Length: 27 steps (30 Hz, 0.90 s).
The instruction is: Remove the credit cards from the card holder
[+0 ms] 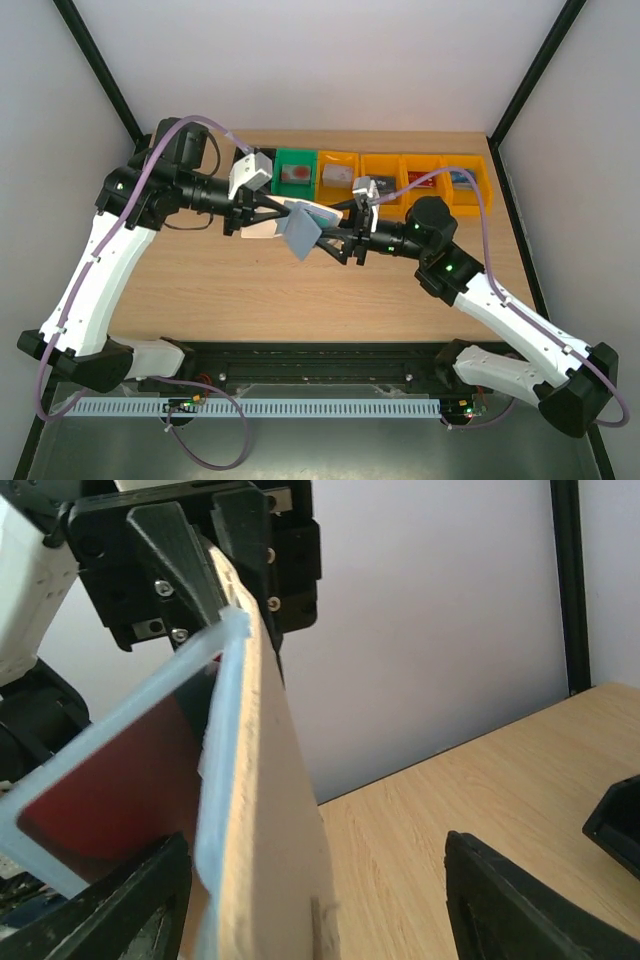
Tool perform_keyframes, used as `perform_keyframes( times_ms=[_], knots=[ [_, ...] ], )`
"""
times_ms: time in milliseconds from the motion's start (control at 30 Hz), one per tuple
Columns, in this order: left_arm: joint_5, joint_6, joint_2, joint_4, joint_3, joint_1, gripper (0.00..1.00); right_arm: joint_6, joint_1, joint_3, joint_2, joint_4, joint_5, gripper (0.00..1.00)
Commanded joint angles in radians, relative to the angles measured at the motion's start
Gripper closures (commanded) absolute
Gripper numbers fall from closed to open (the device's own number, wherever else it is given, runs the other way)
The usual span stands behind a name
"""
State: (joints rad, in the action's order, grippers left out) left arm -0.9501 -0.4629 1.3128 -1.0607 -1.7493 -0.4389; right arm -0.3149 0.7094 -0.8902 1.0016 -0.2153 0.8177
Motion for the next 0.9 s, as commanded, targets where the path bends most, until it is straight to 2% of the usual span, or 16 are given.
perform_keyframes(
  times_ms=[0,133,400,467,700,867],
  knots=[
    [-0.033,0.002,-0.024,0.020,0.017,0.000,0.98,-0.029,0.035,-0.033,0.011,-0.100,-0.030,0.31],
    [-0.033,0.018,-0.025,0.038,0.030,0.000,0.98,-0.056,0.069,-0.037,0.035,-0.129,-0.114,0.31],
    [-0.016,0.067,-0.021,0.084,0.048,0.000,0.98,-0.091,0.139,-0.067,0.106,-0.145,-0.230,0.38],
    [-0.020,0.069,-0.023,0.085,0.052,0.000,0.98,-0.100,0.144,-0.070,0.113,-0.151,-0.244,0.45],
    [-0.019,0.077,-0.022,0.100,0.072,0.009,0.98,-0.123,0.148,-0.075,0.127,-0.148,-0.266,0.81],
    [0.002,0.108,-0.020,0.131,0.092,0.020,0.98,-0.123,0.147,-0.074,0.121,-0.144,-0.263,0.98]
  ],
)
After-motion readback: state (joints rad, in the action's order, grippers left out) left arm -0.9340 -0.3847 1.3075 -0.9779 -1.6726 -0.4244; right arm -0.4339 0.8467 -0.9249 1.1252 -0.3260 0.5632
